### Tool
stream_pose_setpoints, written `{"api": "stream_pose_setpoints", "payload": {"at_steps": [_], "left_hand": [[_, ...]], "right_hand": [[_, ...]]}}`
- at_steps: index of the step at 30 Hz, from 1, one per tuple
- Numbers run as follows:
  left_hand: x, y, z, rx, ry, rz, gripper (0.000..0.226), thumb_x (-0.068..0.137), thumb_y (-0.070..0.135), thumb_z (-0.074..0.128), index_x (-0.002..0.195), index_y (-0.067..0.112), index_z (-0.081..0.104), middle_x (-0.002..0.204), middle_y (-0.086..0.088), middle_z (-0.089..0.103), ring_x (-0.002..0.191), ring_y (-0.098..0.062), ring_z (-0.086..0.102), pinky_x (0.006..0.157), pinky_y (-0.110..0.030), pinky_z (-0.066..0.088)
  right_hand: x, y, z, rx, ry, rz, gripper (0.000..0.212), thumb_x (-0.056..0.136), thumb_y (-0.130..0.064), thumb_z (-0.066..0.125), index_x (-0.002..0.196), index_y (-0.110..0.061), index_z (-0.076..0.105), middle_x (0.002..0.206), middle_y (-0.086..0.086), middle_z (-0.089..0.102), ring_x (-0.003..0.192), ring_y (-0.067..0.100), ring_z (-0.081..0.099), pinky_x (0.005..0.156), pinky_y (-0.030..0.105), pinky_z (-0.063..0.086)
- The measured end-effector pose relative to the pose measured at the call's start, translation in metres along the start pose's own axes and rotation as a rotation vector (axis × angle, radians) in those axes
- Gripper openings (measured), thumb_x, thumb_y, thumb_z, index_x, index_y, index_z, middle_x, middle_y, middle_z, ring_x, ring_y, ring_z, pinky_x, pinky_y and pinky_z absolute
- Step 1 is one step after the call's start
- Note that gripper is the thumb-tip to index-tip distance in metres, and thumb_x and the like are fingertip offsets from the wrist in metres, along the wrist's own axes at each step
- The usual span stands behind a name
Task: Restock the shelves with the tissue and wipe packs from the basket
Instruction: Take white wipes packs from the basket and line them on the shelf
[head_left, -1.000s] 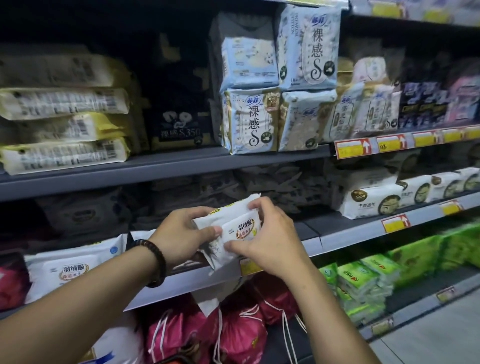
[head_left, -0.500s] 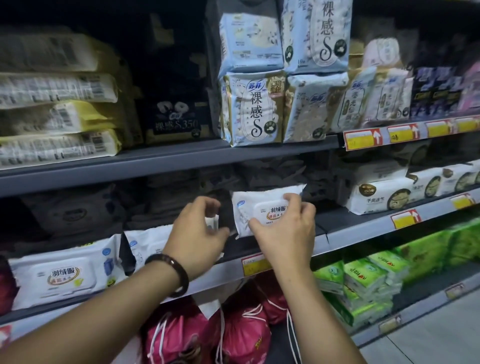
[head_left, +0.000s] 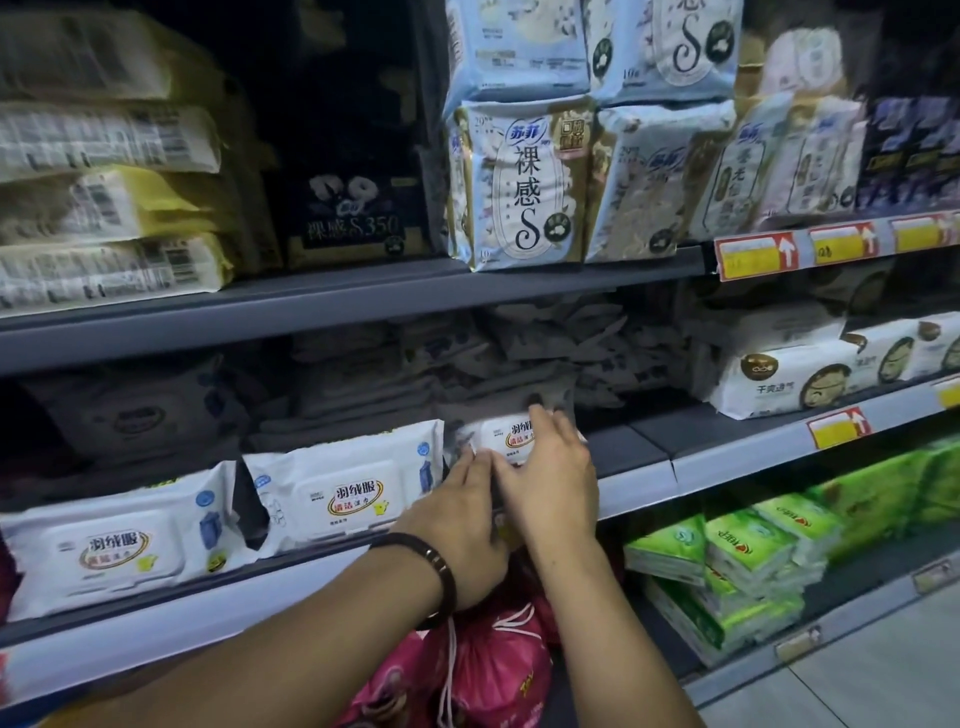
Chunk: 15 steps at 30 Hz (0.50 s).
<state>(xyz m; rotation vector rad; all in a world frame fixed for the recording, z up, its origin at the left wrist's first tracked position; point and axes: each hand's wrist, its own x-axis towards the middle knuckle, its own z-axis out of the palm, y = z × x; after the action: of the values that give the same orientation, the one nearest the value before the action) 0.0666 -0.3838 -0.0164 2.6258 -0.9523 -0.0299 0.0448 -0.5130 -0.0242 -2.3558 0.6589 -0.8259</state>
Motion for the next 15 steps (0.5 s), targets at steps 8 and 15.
{"api": "stream_pose_setpoints", "payload": {"at_steps": [8, 15], "left_hand": [[-0.014, 0.003, -0.006, -0.021, 0.025, 0.065, 0.082, 0.093, 0.035, 0.058, 0.163, 0.022, 0.019, 0.173, 0.0, 0.018, 0.158, -0.013, 0.021, 0.126, -0.033, 0.026], [-0.112, -0.032, -0.036, 0.026, -0.084, 0.083, 0.059, 0.087, 0.046, 0.058, 0.143, 0.036, 0.043, 0.131, 0.005, 0.066, 0.12, -0.021, 0.064, 0.098, -0.036, 0.052]], "right_hand": [[-0.012, -0.002, -0.017, -0.063, -0.055, -0.018, 0.073, 0.092, -0.032, 0.069, 0.158, -0.015, 0.041, 0.159, 0.017, 0.045, 0.146, 0.035, 0.042, 0.121, 0.046, 0.036], [-0.073, -0.043, -0.045, -0.171, -0.43, -0.151, 0.027, 0.094, -0.038, 0.069, 0.119, -0.027, 0.069, 0.119, 0.005, 0.072, 0.115, 0.028, 0.067, 0.089, 0.033, 0.053]]}}
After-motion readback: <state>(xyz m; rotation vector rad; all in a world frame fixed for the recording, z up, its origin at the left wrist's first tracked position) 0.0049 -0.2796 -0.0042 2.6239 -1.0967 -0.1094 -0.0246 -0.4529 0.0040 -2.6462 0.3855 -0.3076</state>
